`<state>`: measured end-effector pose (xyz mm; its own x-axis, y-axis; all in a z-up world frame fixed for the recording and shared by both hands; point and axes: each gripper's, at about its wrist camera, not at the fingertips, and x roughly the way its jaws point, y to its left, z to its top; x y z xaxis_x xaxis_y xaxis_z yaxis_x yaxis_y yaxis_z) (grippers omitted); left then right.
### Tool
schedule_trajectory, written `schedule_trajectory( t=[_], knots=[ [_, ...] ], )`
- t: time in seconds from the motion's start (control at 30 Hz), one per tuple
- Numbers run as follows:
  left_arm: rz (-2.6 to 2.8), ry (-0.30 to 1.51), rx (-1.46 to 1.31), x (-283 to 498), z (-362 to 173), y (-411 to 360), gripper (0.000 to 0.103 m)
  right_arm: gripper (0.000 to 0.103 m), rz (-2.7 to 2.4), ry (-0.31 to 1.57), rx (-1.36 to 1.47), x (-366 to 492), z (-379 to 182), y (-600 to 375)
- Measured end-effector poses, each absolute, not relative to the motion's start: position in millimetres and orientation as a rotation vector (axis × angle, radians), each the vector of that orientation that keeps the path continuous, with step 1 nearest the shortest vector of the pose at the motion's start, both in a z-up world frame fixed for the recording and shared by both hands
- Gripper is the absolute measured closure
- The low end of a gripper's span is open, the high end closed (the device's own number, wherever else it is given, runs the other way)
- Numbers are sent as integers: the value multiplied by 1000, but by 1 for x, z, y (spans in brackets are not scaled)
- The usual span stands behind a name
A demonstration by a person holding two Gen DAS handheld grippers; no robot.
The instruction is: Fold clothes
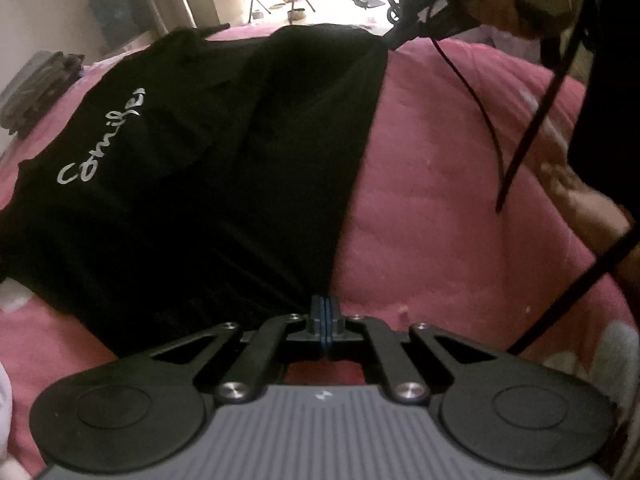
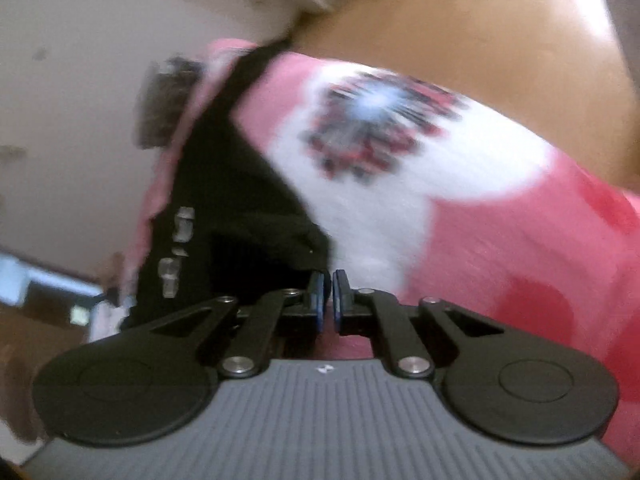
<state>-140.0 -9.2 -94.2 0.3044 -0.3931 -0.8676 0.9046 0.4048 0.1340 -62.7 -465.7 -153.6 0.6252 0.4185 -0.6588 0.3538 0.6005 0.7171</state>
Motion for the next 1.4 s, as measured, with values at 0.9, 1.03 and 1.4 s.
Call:
schedule_trajectory(
  t=[0.9,1.03,1.4],
  knots=[
    [-983,901,615,-140,-92,2,102,103,-19,920,626,-110,-122,-448],
    [-964,953,569,-134,-98,6,99,103,-65,949,663,-109,-141,-454],
    [-712,1034,317,-110,-80,48,54,102,-73,952,681,-105,-145,-447]
  ],
)
